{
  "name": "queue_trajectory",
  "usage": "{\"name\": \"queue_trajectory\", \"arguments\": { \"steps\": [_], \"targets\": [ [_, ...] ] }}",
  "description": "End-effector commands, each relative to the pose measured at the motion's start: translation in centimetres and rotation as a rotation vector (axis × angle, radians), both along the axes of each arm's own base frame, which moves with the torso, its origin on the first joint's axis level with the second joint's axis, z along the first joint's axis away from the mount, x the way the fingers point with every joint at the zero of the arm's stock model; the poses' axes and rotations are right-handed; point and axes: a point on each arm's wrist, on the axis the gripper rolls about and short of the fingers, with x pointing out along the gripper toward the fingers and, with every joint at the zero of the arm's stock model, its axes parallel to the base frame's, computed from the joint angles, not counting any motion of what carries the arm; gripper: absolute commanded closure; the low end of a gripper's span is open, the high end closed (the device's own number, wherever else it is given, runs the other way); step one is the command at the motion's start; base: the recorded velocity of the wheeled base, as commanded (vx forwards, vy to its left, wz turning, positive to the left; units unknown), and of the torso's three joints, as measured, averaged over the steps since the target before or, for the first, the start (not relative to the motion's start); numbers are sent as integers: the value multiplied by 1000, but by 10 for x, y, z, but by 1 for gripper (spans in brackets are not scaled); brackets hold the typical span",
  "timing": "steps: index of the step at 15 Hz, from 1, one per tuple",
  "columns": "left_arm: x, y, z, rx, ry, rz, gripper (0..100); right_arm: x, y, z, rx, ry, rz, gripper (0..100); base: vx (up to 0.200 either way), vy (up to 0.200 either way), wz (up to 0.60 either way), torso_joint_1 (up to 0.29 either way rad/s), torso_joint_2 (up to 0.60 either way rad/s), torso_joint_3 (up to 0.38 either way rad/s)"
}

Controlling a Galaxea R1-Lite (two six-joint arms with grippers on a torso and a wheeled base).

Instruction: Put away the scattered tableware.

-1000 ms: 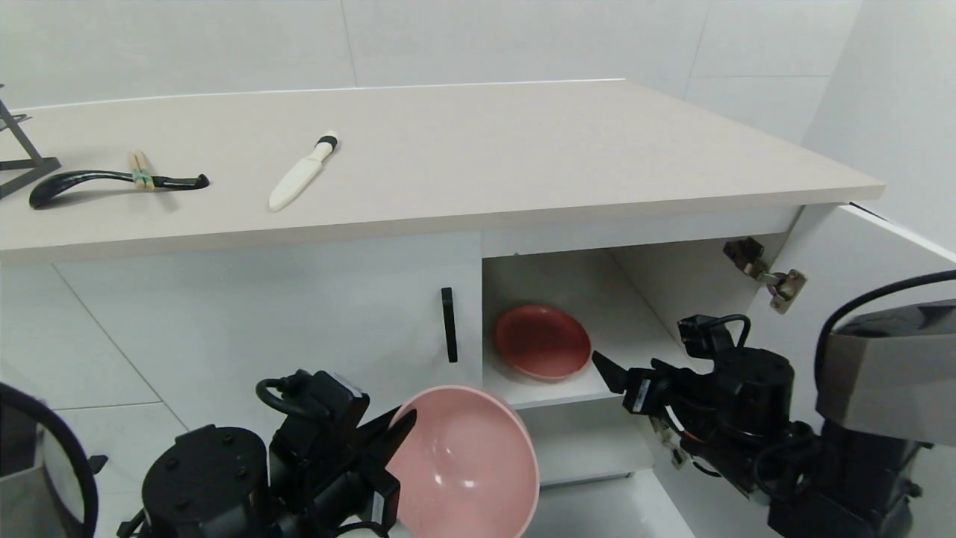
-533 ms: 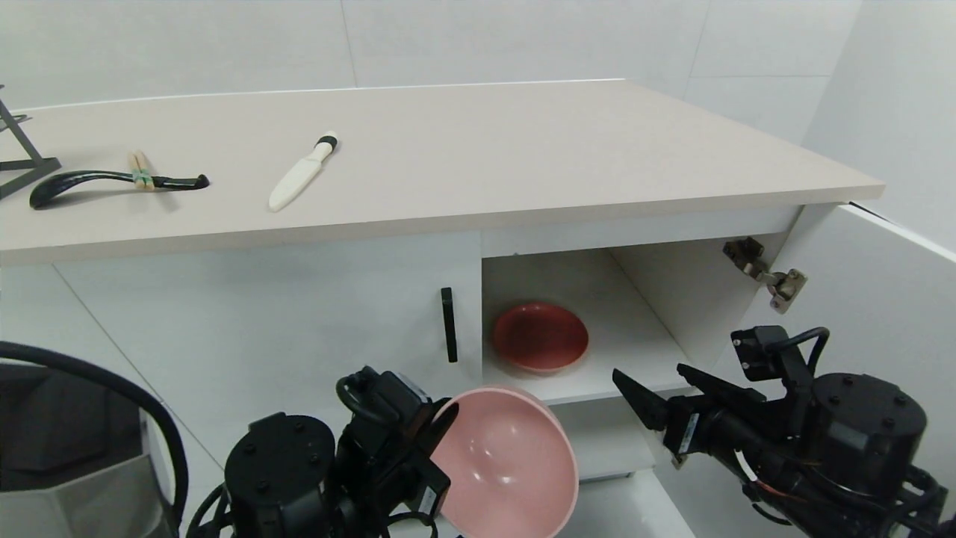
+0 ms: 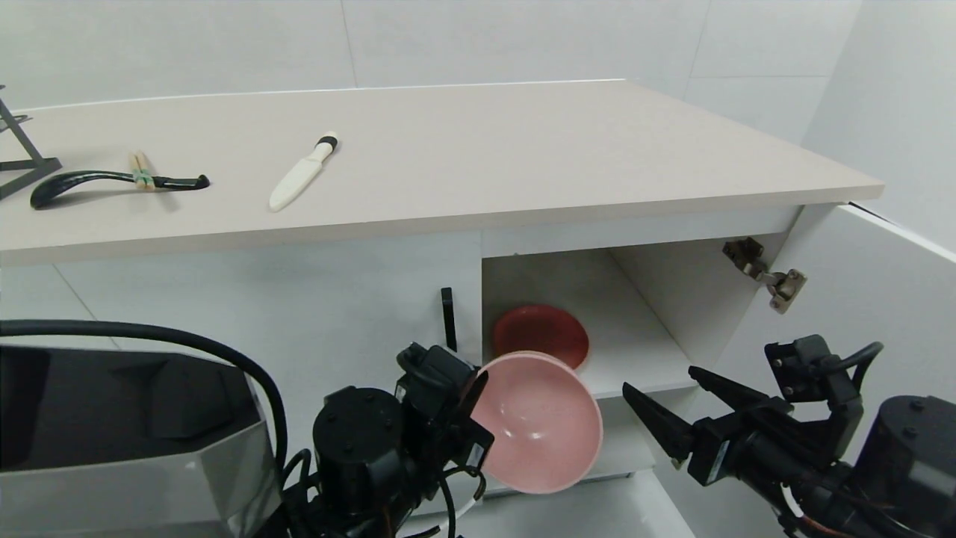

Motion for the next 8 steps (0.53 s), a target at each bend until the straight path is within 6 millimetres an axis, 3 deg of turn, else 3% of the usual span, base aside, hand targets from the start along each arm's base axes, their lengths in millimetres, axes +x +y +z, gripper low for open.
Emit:
{"name": "queue_trajectory", "arguments": {
  "steps": [1, 8],
  "targets": [
    [6, -12, -10, 11, -2, 4, 100, -2, -1, 4, 12, -15, 1, 0, 0, 0, 0, 0, 0, 0],
    [24, -55, 2, 17, -170, 16, 100, -3, -2, 7, 23, -28, 0, 0, 0, 0, 0, 0, 0, 0]
  ]
}}
